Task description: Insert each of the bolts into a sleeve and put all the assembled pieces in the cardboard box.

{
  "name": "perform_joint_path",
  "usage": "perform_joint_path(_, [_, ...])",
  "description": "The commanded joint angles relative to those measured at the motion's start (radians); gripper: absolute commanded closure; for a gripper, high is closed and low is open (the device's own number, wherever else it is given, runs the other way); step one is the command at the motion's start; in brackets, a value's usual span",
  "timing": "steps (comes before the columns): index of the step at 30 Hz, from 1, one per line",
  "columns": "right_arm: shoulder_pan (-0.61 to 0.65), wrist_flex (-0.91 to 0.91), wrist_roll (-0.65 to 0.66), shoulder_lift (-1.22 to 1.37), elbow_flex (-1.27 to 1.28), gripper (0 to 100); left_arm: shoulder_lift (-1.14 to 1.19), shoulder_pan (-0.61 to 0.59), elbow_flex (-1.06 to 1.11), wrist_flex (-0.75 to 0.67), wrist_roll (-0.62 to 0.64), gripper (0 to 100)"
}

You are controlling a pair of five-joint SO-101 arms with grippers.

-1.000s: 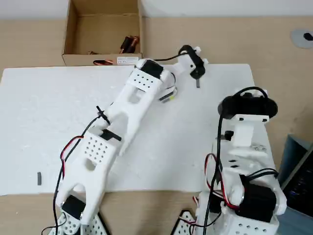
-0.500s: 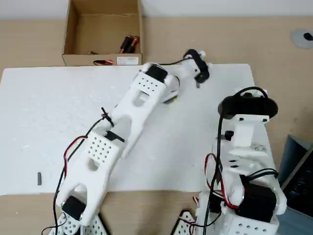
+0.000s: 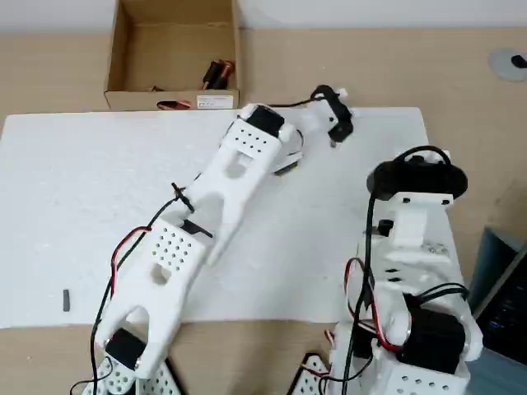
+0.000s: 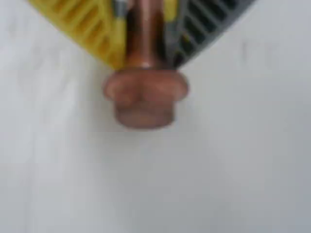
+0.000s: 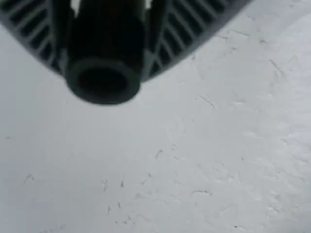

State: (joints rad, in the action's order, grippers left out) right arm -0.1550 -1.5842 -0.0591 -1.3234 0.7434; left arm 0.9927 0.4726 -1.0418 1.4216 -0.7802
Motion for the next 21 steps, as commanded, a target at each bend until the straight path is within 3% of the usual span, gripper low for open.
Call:
perform_joint_path(1, [-0.007,0.018,-0.008,-0.015,-0.004,98.9,-0.015,-0.017,-0.206,0.120,-0.003,100])
perform_joint_path(9, [-0.005,0.023,-0.002,-0.015,-0.004,98.8,-0.015,-0.075,-0.497,0.330,0.008,100])
perform_joint_path(16, [-0.005,0.023,0.002,-0.015,-0.004,98.8,-0.030,-0.129,-0.621,0.333,0.181,100])
perform_joint_path(21, [-0.005,0.023,0.110,-0.015,-0.012,98.6,-0.179,-0.129,-0.580,0.333,0.287,100])
